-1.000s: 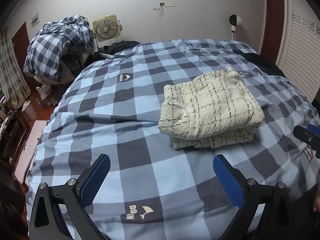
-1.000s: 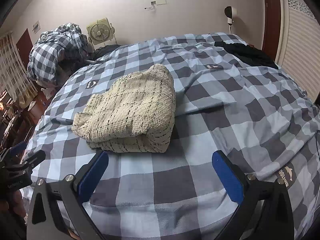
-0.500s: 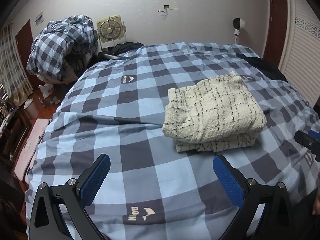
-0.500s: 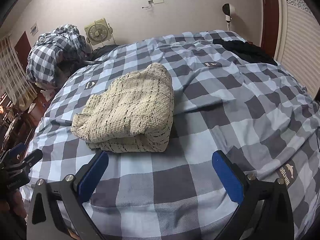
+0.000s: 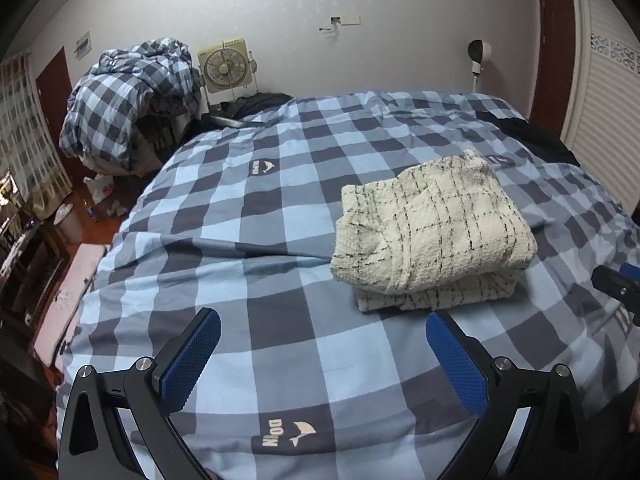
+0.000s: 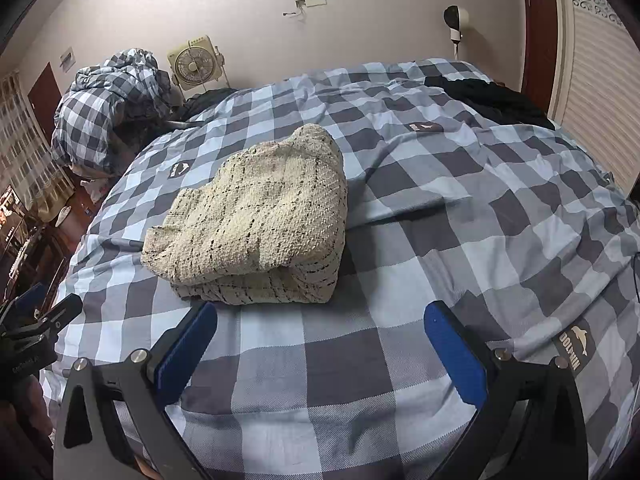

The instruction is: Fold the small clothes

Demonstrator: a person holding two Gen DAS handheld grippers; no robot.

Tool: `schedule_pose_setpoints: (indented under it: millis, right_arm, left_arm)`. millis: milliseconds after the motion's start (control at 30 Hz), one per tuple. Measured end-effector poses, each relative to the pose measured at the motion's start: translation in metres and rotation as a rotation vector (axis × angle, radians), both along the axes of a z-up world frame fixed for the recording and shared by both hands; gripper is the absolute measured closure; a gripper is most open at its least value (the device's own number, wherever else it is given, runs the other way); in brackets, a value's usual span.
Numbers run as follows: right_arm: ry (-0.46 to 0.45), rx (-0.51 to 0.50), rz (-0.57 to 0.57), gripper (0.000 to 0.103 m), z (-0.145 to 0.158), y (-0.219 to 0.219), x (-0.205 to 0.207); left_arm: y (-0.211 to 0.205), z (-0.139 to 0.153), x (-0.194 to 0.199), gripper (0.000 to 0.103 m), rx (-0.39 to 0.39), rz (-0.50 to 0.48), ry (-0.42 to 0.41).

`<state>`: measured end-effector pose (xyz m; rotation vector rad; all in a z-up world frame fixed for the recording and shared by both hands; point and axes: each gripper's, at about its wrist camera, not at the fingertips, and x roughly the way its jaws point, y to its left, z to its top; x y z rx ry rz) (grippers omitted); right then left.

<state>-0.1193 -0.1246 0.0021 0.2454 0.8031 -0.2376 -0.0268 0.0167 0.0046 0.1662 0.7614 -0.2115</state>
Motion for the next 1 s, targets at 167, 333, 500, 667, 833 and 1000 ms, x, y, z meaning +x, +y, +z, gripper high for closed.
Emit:
schedule_pose_setpoints:
  millis: [167,333,500,667,833,1000]
  right_arm:
    - [0.002,0.0,-0.003,0.001,-0.0018,0.0015,-0.0018]
    - [-0.001,0.002,-0.009,0.001,-0.0021,0.003,-0.0033]
    - [0.001,0.002,-0.01,0.001,-0.0017,0.0034,-0.0033]
    - [0.002,0.003,-0.01,0.001,-0.0017,0.0034,-0.0033]
    - [0.004,0.003,-0.011,0.001,-0.0019,0.0034,-0.0033]
    - [0.004,0.004,-0.011,0.001,-0.0014,0.0041,-0.0033]
  left_arm:
    - [-0.001,0.0018,-0.0013,0.0,-0.023,-0.015,0.002]
    - [-0.0032,0.004,-0.0043,0.0,-0.001,-0.017,-0.036]
    - [-0.0051,0.0053,-0.0055,0.0,0.011,-0.02,-0.051]
    - [-0.0057,0.005,-0.0057,0.0,0.011,-0.026,-0.048]
    - [-0.006,0.005,-0.0057,0.0,0.008,-0.028,-0.045]
    - [-0.0074,0.0049,-0.0058,0.0,0.015,-0.029,-0.043]
